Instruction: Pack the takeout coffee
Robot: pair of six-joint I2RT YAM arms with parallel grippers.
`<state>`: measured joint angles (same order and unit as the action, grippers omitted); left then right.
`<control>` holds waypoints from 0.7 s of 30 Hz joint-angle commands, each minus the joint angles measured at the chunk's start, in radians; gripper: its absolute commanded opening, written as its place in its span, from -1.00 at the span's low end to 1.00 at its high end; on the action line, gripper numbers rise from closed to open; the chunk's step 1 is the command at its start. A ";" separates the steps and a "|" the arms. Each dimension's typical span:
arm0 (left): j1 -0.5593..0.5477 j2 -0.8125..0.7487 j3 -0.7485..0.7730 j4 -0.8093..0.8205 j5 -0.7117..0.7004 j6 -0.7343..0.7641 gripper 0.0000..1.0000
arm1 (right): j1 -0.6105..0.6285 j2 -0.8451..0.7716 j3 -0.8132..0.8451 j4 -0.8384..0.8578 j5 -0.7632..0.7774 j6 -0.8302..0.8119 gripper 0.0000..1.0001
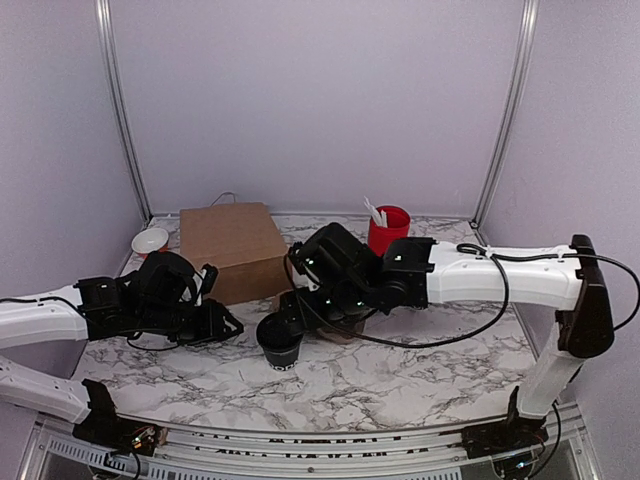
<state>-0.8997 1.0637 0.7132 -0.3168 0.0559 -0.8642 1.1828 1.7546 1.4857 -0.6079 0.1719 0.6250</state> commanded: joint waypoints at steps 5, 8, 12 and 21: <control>0.005 0.049 -0.021 0.100 0.051 -0.038 -0.34 | -0.158 -0.189 -0.280 0.309 -0.271 0.017 0.22; 0.005 0.069 -0.018 0.113 0.053 -0.047 -0.34 | -0.185 -0.197 -0.348 0.391 -0.347 0.044 0.06; 0.005 0.088 -0.018 0.124 0.046 -0.054 -0.35 | -0.196 -0.183 -0.395 0.473 -0.399 0.073 -0.06; 0.005 0.122 -0.013 0.149 0.045 -0.059 -0.36 | -0.199 -0.132 -0.420 0.516 -0.401 0.109 -0.32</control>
<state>-0.8997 1.1687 0.7017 -0.2020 0.0967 -0.9192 0.9924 1.5978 1.0744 -0.1486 -0.2165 0.7040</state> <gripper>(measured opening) 0.324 0.368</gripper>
